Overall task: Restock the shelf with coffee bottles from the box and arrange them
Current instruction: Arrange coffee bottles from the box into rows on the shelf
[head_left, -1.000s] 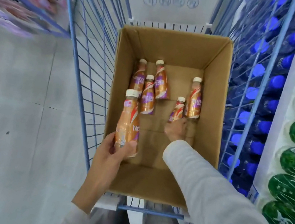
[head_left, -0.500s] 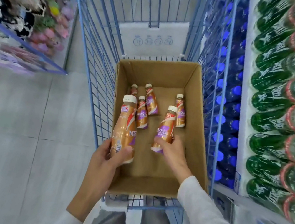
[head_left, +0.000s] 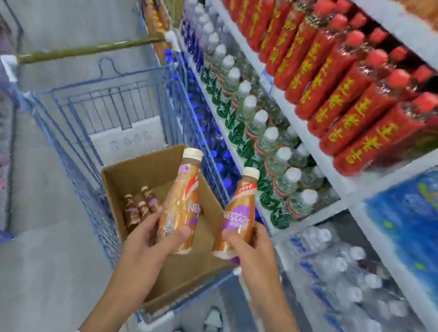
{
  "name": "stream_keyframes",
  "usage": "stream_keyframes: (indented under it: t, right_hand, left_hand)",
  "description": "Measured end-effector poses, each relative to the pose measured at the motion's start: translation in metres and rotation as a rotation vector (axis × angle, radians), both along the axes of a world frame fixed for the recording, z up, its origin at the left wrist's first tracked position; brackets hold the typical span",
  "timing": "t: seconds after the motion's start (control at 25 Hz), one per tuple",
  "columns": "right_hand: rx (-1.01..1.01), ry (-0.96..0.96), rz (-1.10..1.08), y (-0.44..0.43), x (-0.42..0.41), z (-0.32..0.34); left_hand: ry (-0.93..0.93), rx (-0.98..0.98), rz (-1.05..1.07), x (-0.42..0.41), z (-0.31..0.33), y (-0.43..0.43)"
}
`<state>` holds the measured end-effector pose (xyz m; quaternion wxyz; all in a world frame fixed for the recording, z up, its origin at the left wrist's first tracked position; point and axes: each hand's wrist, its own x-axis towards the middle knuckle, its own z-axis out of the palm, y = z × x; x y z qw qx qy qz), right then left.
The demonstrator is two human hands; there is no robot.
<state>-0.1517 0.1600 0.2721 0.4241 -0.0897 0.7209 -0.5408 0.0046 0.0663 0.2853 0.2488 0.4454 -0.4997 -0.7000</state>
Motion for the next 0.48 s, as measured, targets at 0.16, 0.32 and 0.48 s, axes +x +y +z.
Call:
stream_keyframes:
  t: [0.16, 0.32, 0.48]
  right_hand:
    - [-0.087, 0.065, -0.165, 0.059, -0.012, 0.041]
    - [-0.143, 0.117, -0.327, 0.133, -0.026, 0.070]
    - [-0.144, 0.191, -0.490, 0.224, -0.043, 0.091]
  left_hand:
    - [0.068, -0.079, -0.183, -0.036, 0.032, 0.031]
    - [0.145, -0.067, -0.387, -0.084, 0.052, 0.080]
    - [0.186, -0.013, -0.576, -0.134, 0.070, 0.145]
